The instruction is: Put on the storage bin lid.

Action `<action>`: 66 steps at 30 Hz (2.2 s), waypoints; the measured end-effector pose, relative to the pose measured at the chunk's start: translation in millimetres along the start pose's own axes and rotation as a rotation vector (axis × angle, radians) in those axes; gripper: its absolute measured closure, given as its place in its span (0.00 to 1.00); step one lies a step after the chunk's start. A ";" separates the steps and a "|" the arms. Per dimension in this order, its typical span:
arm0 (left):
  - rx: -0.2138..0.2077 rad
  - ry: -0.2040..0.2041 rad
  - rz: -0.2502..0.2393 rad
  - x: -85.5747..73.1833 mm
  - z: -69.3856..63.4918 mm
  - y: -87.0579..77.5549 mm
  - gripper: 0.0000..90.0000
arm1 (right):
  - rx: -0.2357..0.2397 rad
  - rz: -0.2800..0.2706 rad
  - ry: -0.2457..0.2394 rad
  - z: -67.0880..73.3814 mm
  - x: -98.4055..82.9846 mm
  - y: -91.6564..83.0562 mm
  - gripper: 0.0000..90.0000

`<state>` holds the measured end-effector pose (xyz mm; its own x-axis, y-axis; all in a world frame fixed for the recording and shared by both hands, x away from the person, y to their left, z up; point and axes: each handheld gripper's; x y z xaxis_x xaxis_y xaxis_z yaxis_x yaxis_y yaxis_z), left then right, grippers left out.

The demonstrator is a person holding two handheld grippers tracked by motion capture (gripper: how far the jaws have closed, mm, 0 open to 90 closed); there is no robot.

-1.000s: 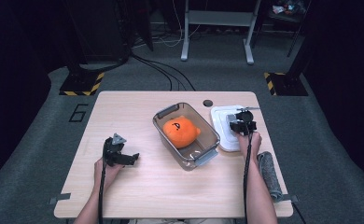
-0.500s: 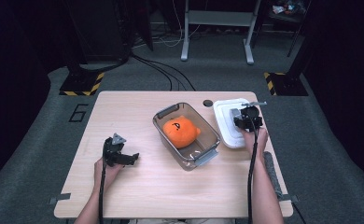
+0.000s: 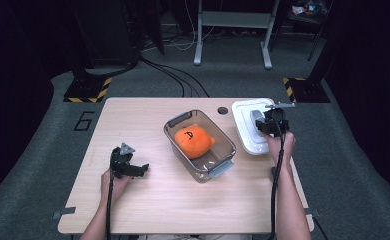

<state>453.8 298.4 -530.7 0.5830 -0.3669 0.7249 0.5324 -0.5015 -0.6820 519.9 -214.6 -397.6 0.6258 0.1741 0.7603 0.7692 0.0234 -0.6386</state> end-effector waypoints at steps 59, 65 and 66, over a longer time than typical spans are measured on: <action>0.000 0.003 0.012 0.1 0.3 -0.8 0.01 | 0.301 -0.073 -0.221 110.7 35.3 -68.3 0.74; 0.001 -0.002 0.004 -0.1 0.2 -0.4 0.01 | 0.334 -0.068 -0.248 127.5 32.1 -63.0 0.74; 0.001 -0.002 0.005 0.0 0.2 -0.4 0.01 | 0.339 -0.061 -0.245 129.8 31.7 -62.7 0.74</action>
<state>453.7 298.8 -530.5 0.5867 -0.3680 0.7213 0.5303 -0.4986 -0.6857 474.8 -82.8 -349.0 0.4998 0.3908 0.7730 0.6920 0.3565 -0.6277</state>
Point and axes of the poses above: each handheld gripper's, and its own axes: y roughly forward along the jaws, x roughly out of its top, z roughly to its left, and after that the axes turned 10 degrees about -x, right-handed
